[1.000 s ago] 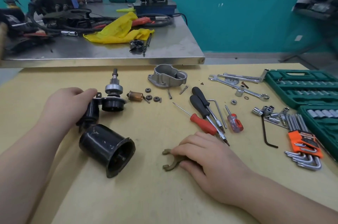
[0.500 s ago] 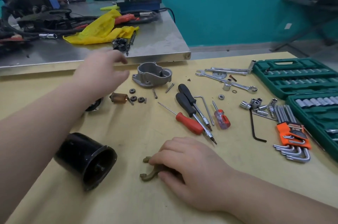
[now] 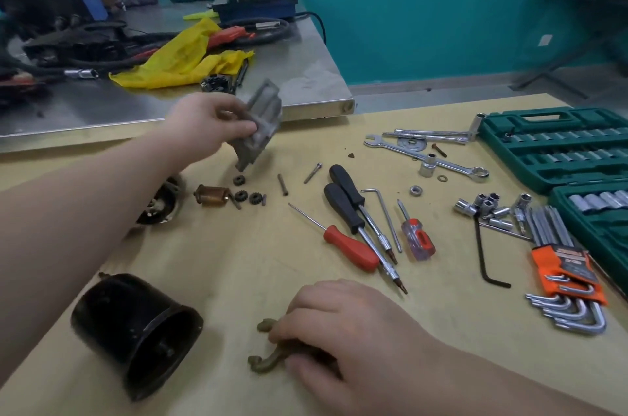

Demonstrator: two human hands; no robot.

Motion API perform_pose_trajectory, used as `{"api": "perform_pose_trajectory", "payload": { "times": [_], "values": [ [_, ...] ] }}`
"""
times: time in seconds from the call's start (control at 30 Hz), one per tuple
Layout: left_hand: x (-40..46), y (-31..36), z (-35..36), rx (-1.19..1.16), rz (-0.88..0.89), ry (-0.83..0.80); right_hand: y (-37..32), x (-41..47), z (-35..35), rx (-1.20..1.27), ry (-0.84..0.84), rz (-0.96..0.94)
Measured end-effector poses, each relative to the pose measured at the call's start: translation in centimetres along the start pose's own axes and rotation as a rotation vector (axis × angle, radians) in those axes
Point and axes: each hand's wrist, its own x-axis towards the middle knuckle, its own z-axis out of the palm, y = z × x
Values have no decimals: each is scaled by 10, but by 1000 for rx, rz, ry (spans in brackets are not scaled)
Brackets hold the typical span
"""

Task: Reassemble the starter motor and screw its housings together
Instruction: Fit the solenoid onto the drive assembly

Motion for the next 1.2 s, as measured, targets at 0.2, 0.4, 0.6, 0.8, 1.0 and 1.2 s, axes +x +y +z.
{"api": "perform_pose_trajectory", "payload": {
  "times": [0.2, 0.4, 0.6, 0.8, 1.0, 1.2],
  "values": [
    [1, -20, -16, -27, -29, 63, -1, 3, 0, 6, 11, 15],
    [1, -27, -6, 582, 186, -121, -2, 3, 0, 8, -15, 28],
    [-11, -13, -17, 706, 257, -79, -2, 2, -1, 27, 1, 24],
    [-53, 4, -11, 993, 280, -497, -1, -1, 0, 60, 37, 67],
    [-67, 3, -10, 985, 218, -461, 2, -4, 1, 137, 127, 120],
    [-124, 41, -49, 4, 84, 10, 5, -5, -1, 472, 327, 309]
  ]
}}
